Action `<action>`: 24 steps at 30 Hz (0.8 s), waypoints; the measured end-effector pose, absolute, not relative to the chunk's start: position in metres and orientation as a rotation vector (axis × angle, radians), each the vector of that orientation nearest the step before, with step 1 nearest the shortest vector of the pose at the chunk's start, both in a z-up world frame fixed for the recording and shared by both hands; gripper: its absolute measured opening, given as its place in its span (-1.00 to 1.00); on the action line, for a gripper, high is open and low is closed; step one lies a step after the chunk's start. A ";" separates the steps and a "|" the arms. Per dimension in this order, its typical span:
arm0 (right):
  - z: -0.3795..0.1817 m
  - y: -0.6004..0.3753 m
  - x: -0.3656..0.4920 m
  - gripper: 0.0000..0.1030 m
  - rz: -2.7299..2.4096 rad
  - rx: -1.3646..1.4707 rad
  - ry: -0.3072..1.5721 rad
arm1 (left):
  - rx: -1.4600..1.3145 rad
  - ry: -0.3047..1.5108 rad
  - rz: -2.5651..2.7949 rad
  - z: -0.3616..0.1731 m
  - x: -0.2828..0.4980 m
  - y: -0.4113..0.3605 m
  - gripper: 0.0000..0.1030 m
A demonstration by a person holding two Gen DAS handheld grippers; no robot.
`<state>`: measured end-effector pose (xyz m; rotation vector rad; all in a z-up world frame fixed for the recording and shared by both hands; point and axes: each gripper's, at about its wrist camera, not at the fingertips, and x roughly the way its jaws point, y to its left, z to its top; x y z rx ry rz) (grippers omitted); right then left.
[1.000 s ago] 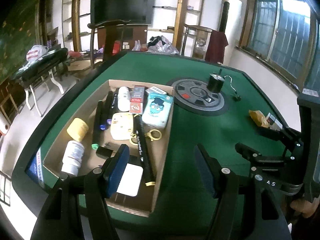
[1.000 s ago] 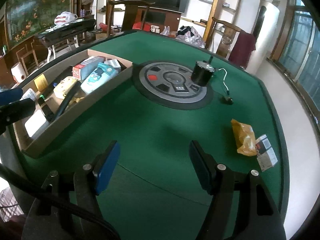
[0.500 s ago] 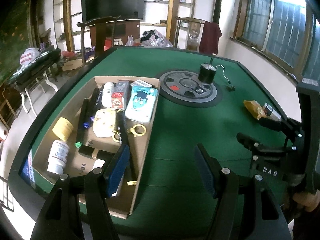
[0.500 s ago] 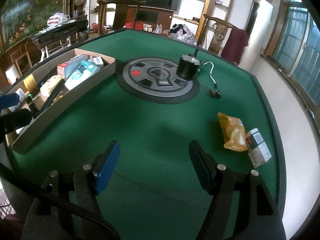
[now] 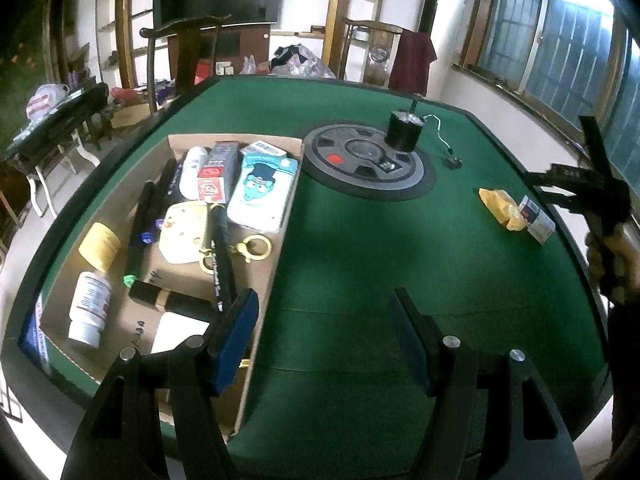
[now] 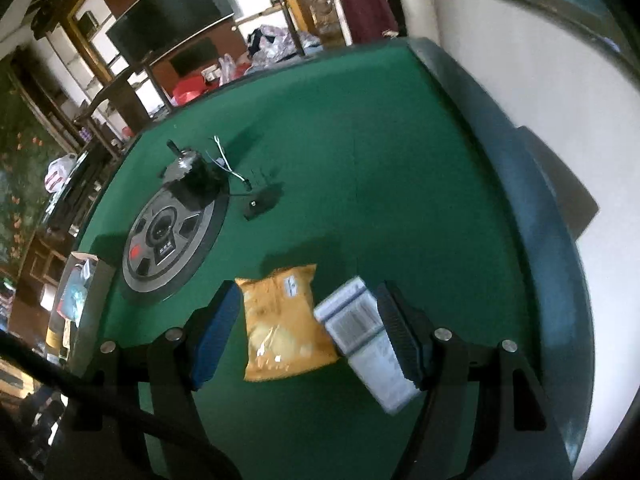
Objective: Organize objects
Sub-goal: 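Grasp the yellow snack pouch with left tool while right tool grasps the barcode box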
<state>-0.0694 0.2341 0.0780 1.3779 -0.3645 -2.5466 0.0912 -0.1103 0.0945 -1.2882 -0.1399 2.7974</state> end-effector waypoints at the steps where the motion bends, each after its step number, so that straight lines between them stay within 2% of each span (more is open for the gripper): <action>1: 0.076 0.231 -0.074 0.36 -2.528 1.379 -0.363 | -1.287 -0.132 2.794 0.095 0.092 -0.108 0.19; 11: 0.038 0.175 -0.109 0.40 -2.241 1.564 -0.279 | -1.286 -0.099 2.790 0.095 0.097 -0.106 0.19; 15: 0.033 0.147 -0.081 0.41 -1.971 1.540 -0.457 | -1.315 -0.140 2.765 0.089 0.094 -0.108 0.19; 17: 0.039 0.140 -0.066 0.40 -1.903 1.502 -0.479 | -1.320 -0.147 2.741 0.086 0.093 -0.105 0.19; 21: 0.078 0.175 -0.044 0.42 -2.140 1.346 -0.477 | -1.311 -0.142 2.709 0.083 0.094 -0.097 0.19; 24: 0.093 0.213 -0.032 0.49 -2.430 1.322 -0.408 | -1.320 -0.155 2.673 0.080 0.089 -0.090 0.19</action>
